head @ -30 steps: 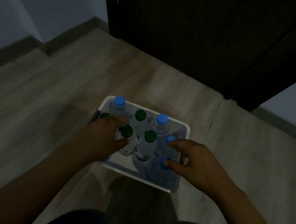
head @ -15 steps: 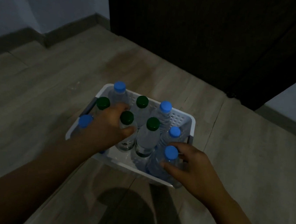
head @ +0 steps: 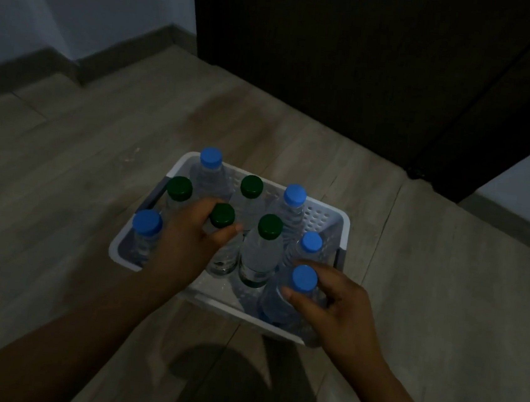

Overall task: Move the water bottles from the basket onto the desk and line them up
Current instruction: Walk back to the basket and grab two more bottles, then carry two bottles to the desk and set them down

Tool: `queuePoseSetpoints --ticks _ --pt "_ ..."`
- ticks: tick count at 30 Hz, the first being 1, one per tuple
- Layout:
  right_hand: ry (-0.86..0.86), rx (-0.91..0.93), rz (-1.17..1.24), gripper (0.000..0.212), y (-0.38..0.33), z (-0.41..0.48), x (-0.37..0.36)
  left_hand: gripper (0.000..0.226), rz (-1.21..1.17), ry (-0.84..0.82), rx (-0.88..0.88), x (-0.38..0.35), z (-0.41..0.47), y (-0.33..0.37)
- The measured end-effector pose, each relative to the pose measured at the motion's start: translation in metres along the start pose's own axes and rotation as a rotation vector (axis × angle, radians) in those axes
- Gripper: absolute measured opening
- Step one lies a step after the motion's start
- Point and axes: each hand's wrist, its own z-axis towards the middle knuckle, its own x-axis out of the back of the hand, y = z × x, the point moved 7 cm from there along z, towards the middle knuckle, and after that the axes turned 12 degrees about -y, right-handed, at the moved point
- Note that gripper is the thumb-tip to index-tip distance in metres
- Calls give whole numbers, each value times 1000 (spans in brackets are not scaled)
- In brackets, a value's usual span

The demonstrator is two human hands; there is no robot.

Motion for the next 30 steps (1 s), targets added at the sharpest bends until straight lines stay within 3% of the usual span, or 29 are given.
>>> queuePoseSetpoints --ticks 10,16,22,30 --pt "179 128 88 31 -57 8 48 14 -22 69 -65 41 6 64" --pt "296 120 167 31 -113 29 92 28 -40 74 -84 77 38 107" --pt "349 66 179 30 -202 54 138 31 -148 95 -62 130 71 176" --pt "382 28 186 26 -367 64 210 29 -164 106 -31 241 104 326"
